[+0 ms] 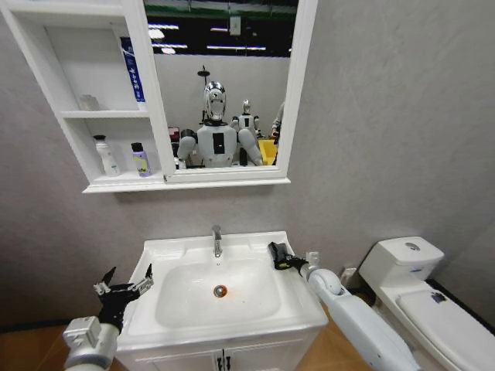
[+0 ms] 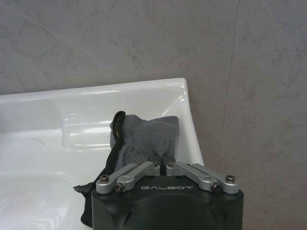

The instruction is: Move facial cleanser and shampoo from washbasin to cabinet, then wipe washbasin with towel.

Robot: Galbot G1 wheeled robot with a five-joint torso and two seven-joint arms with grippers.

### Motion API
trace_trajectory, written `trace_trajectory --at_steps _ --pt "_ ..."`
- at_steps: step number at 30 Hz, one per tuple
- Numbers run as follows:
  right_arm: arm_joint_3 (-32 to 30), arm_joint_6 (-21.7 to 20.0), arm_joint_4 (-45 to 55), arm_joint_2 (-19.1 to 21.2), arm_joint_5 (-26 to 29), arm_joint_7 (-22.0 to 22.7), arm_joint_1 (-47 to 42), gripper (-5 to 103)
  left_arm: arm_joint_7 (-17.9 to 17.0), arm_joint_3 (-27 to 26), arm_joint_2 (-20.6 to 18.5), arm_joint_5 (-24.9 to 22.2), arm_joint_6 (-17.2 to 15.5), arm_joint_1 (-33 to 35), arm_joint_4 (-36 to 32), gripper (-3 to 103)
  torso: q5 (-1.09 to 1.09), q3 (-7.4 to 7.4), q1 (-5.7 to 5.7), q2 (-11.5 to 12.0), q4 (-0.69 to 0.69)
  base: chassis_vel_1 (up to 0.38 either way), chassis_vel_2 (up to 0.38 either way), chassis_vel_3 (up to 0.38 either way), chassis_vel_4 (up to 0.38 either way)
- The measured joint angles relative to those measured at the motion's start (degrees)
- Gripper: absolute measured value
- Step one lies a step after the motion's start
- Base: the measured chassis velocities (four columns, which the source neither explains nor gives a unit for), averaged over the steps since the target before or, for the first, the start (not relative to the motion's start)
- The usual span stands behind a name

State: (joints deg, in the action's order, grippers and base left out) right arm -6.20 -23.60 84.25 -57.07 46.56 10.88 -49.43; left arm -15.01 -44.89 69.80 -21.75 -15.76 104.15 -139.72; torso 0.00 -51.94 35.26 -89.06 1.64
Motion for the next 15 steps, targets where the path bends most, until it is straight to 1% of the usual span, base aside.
trace_trajectory --at_steps 4,9,12,15 --pt "-0.84 1.68 0.31 -0.16 -2.03 -0.32 0.18 1 0.00 0.00 0.00 0.00 0.00 0.00 0.00 100 -0.01 0.00 0.00 0.00 0.02 0.000 0.000 0.000 0.000" --pt "-1.48 2.10 2.80 0.86 -2.57 -0.39 0.03 1 0.00 0.00 -0.01 0.00 0.00 0.00 0.00 100 -0.01 0.00 0.00 0.00 0.02 0.000 0.000 0.000 0.000" --pt "-1.93 2.16 5.74 1.45 -2.04 -0.26 -0.46 1 0.00 0.00 0.00 0.00 0.00 0.00 0.00 100 -0.01 0.00 0.00 0.00 0.02 0.000 0.000 0.000 0.000" --pt "-2.01 2.10 11.55 1.92 -0.63 0.57 -1.83 1 0.00 0.00 0.00 0.00 0.00 0.00 0.00 100 -0.01 0.00 0.00 0.00 0.00 0.000 0.000 0.000 0.000"
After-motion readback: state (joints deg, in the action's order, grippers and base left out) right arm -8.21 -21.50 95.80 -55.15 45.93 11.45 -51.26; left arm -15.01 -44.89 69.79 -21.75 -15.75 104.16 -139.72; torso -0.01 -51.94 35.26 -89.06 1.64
